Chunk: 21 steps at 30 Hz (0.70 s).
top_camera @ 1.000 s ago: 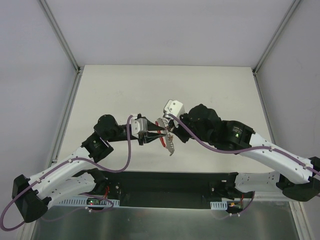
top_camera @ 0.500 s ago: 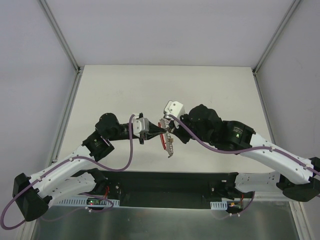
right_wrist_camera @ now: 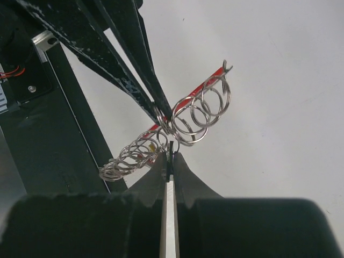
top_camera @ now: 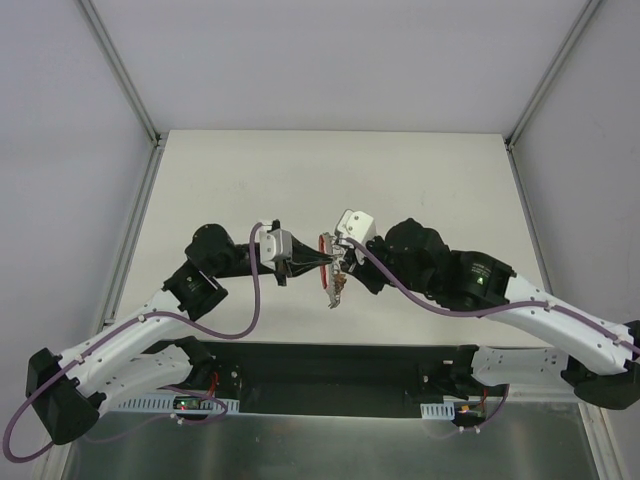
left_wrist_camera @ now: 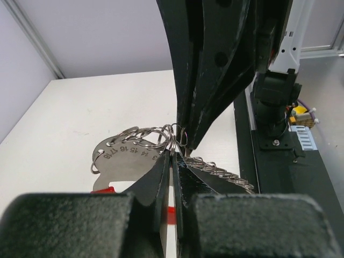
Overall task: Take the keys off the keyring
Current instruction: Adjust the key on the keyring.
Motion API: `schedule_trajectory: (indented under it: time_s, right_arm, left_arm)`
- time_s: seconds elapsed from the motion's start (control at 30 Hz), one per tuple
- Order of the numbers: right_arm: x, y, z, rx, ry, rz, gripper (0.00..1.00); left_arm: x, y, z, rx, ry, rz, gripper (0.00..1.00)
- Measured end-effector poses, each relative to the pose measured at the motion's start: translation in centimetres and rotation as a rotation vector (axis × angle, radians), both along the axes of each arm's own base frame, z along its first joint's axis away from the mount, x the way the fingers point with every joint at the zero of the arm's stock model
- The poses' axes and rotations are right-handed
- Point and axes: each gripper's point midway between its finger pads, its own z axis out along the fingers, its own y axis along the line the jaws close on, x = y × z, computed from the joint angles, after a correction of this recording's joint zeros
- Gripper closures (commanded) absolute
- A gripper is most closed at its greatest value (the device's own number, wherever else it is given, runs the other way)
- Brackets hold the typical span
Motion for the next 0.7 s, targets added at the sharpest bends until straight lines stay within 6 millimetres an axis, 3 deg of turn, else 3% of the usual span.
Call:
schedule_trajectory:
  time_s: [0.37,0.7]
  right_arm:
    - [-0.1,0.0,-0.3,0.048,-0.011,0.000,0.99]
    - [-0.3,0.0,-0.6,0.052,-0.007,0.002,0.99]
  left_arm:
    - [-1.7,-0.4,2.3,-0.090,0.051,-0.108,1.00]
    - [-2.0,-1.1,1.7,-0.127,0.098,-0.167,1.00]
